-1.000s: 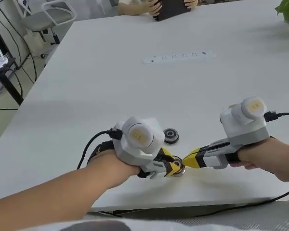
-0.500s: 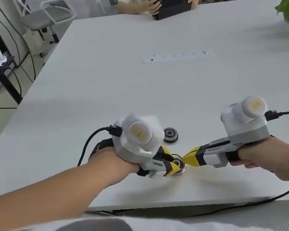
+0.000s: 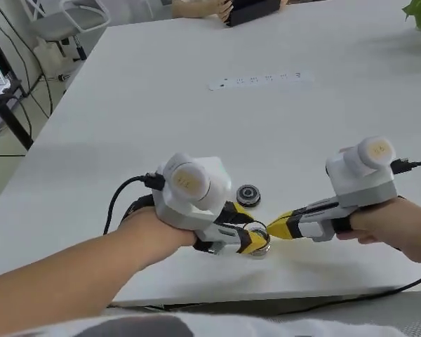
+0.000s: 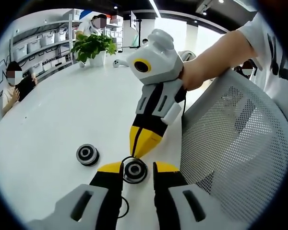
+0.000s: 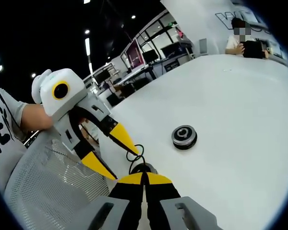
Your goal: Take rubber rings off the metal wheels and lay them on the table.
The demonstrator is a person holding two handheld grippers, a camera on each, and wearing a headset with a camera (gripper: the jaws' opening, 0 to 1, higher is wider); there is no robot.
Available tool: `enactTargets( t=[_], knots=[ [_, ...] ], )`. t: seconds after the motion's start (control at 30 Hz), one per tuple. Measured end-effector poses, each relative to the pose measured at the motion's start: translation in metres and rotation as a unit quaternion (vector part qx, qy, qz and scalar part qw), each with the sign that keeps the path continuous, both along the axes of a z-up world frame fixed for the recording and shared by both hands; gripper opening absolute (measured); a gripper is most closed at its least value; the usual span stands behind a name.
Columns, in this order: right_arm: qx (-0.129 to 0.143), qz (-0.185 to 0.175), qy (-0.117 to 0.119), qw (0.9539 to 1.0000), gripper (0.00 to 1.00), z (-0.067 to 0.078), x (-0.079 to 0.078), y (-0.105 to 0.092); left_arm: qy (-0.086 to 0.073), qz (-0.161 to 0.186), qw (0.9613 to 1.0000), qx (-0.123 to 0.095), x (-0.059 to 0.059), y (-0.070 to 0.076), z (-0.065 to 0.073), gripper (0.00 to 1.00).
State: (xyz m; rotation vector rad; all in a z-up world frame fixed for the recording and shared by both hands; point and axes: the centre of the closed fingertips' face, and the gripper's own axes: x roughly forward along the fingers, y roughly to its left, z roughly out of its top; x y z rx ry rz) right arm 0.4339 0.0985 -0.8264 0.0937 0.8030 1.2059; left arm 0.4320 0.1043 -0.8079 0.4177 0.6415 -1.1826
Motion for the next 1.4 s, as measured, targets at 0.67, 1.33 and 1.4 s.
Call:
enactTargets(
  t=[0.67,1.33,1.4],
  knots=[
    [0.02,-0.007,-0.009,0.9997,0.0,0.019,0.009,0.006,-0.009,0.036,0.9991,-0.023,-0.004,0.035,0.027,0.39],
    [0.026,0.013,-0.012,0.9995,0.0,0.026,0.007,0.033,-0.006,0.085,0.9962,-0.021,-0.011,0.085,0.029,0.55],
    [0.027,0.014,-0.011,0.9995,0.0,0.025,0.007,0.037,-0.01,0.089,0.9959,-0.012,-0.011,0.09,0.027,0.58]
  ],
)
